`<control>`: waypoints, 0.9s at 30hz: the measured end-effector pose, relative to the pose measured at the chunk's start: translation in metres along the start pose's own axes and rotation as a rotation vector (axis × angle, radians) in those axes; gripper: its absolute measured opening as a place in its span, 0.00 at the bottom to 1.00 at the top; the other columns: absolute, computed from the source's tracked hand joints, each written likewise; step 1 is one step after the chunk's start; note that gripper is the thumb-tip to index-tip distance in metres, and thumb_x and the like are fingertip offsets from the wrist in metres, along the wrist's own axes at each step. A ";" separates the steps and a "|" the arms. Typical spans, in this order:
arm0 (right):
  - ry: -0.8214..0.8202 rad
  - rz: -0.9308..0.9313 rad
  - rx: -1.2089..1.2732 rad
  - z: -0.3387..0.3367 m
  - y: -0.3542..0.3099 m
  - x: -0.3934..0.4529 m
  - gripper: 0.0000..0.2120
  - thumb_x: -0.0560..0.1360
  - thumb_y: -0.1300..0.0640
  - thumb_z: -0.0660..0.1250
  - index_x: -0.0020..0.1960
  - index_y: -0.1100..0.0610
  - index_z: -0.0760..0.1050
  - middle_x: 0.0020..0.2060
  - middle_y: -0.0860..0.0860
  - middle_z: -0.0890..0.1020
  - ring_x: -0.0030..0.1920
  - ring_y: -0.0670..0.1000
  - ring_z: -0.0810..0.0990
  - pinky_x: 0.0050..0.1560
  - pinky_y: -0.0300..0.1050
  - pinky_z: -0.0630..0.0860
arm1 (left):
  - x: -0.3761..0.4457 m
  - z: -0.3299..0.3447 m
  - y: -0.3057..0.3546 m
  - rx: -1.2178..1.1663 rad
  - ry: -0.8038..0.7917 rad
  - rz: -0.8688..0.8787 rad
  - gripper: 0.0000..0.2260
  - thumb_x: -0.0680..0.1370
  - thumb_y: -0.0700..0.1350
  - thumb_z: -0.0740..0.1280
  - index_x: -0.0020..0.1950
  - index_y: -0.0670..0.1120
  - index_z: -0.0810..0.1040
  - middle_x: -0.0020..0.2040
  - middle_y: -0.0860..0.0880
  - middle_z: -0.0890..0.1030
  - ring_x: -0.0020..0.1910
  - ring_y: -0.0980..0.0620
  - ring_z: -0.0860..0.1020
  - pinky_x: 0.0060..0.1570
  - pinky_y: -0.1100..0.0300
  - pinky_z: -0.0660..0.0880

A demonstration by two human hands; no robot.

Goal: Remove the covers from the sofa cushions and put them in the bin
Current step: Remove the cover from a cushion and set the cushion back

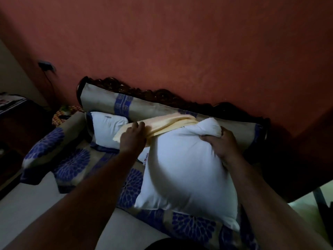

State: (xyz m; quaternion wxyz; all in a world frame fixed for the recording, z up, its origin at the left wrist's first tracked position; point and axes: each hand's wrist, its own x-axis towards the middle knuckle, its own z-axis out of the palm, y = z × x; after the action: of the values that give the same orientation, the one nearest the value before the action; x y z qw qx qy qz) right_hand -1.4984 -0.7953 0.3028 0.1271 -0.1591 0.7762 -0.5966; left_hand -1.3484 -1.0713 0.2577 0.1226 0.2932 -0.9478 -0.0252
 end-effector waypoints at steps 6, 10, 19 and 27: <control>0.041 0.334 0.100 -0.014 0.044 -0.001 0.30 0.61 0.51 0.82 0.60 0.58 0.81 0.52 0.53 0.84 0.46 0.52 0.83 0.49 0.46 0.77 | -0.018 0.023 0.005 0.078 -0.010 0.283 0.18 0.74 0.42 0.66 0.64 0.50 0.74 0.62 0.45 0.74 0.55 0.39 0.77 0.45 0.48 0.71; -0.076 0.692 0.078 -0.024 0.081 -0.007 0.28 0.65 0.46 0.78 0.61 0.57 0.79 0.55 0.59 0.83 0.50 0.60 0.82 0.54 0.54 0.79 | -0.014 0.023 0.010 0.012 0.105 0.168 0.19 0.70 0.46 0.72 0.58 0.46 0.75 0.54 0.42 0.78 0.48 0.38 0.78 0.41 0.49 0.71; -0.240 0.645 -0.146 -0.023 0.129 -0.033 0.36 0.71 0.45 0.76 0.75 0.53 0.70 0.67 0.55 0.78 0.60 0.56 0.79 0.63 0.52 0.75 | -0.044 0.094 0.032 -0.808 -0.386 -0.314 0.06 0.80 0.43 0.64 0.53 0.48 0.81 0.44 0.45 0.81 0.46 0.43 0.82 0.42 0.57 0.71; -0.413 0.250 -0.528 0.012 0.168 -0.060 0.45 0.72 0.39 0.73 0.80 0.39 0.50 0.78 0.51 0.62 0.77 0.55 0.62 0.76 0.57 0.60 | -0.059 0.101 0.042 -0.325 -0.469 -0.125 0.12 0.77 0.57 0.66 0.55 0.53 0.71 0.45 0.46 0.79 0.45 0.42 0.78 0.42 0.54 0.72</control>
State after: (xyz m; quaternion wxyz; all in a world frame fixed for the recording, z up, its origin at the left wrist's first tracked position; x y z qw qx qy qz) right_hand -1.4548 -0.7416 0.1376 0.3078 -0.2072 0.8751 -0.3106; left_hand -1.3498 -1.0055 0.1522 -0.0563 0.3139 -0.9139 -0.2511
